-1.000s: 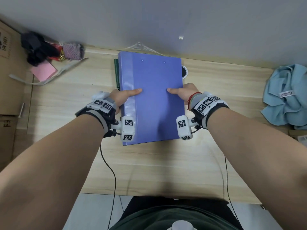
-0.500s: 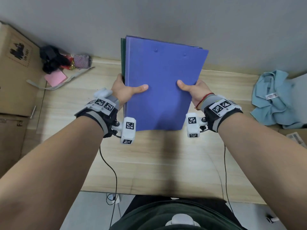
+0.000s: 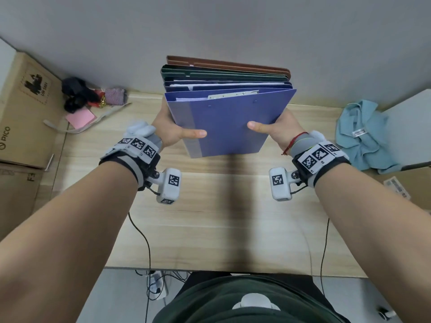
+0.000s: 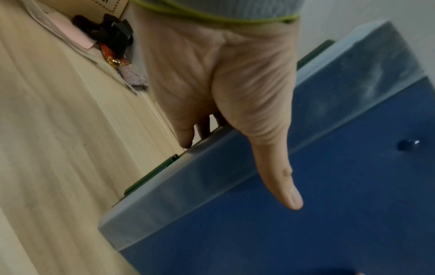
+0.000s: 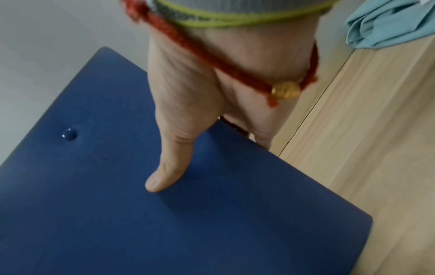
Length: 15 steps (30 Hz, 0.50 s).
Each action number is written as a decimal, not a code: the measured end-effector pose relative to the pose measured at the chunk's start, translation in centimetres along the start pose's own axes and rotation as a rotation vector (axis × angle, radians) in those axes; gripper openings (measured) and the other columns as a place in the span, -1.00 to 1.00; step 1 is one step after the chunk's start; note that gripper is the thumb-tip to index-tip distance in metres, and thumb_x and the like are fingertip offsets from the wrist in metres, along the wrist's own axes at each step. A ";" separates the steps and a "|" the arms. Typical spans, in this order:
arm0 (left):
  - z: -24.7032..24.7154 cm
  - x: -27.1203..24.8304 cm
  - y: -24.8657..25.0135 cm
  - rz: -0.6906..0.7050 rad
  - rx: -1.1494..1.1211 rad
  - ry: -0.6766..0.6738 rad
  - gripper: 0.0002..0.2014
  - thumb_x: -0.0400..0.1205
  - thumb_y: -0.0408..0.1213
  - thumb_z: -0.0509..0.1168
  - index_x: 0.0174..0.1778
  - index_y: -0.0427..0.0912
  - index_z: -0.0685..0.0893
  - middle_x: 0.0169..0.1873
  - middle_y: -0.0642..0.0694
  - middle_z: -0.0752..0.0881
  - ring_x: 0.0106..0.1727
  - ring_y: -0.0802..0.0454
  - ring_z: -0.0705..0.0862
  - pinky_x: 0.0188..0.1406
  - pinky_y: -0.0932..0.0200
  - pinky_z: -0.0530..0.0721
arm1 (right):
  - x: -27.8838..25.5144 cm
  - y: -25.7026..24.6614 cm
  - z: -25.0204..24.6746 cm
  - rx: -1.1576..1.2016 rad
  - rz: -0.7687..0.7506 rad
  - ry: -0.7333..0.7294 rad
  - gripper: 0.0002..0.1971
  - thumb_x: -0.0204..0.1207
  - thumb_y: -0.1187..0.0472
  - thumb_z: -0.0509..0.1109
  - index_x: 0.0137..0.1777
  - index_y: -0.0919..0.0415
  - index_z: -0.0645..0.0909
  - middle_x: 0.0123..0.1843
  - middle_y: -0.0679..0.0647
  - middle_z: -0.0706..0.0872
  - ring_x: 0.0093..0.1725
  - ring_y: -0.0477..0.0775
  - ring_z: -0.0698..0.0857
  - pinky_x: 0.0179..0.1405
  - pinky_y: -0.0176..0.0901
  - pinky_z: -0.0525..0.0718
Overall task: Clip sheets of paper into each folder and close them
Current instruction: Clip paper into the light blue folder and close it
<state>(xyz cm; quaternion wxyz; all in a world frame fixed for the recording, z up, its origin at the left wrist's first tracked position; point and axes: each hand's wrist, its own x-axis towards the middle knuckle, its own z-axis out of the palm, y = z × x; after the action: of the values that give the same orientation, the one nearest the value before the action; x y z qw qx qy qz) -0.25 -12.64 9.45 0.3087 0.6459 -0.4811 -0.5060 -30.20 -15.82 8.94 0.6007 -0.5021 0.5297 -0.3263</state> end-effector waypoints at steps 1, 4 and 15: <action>-0.1 -0.1 0.4 0.003 -0.001 -0.015 0.09 0.04 0.01 0.79 0.51 0.02 0.46 0.27 0.18 0.73 0.29 0.22 0.70 0.21 0.15 0.71 | 0.1 0.0 0.0 -0.002 0.007 -0.013 -0.26 0.21 0.21 0.74 0.42 0.16 0.55 0.31 0.01 0.75 0.32 0.02 0.71 0.33 0.06 0.66; -0.1 -0.2 1.0 -0.019 -0.027 -0.029 0.00 0.07 -0.05 0.77 0.46 0.01 0.53 0.24 0.15 0.75 0.25 0.22 0.71 0.05 0.33 0.66 | 0.4 -0.1 0.5 -0.005 0.009 -0.025 -0.11 0.07 0.17 0.81 0.44 0.13 0.52 0.34 0.02 0.73 0.36 0.06 0.69 0.38 0.19 0.63; 1.1 0.1 -1.5 -0.122 0.085 0.072 -0.03 0.20 -0.20 0.75 0.53 -0.09 0.44 0.27 0.11 0.68 0.25 0.12 0.64 0.32 0.10 0.59 | 1.0 1.8 0.4 -0.143 0.089 0.077 -0.37 0.11 0.28 0.74 0.23 0.13 0.67 0.17 -0.04 0.81 0.19 0.00 0.77 0.31 0.13 0.68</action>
<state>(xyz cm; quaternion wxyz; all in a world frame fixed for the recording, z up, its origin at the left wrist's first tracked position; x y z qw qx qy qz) -0.86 -12.12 7.71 0.2668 0.7044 -0.4504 -0.4793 -29.83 -16.08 6.88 0.5563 -0.5067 0.5962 -0.2798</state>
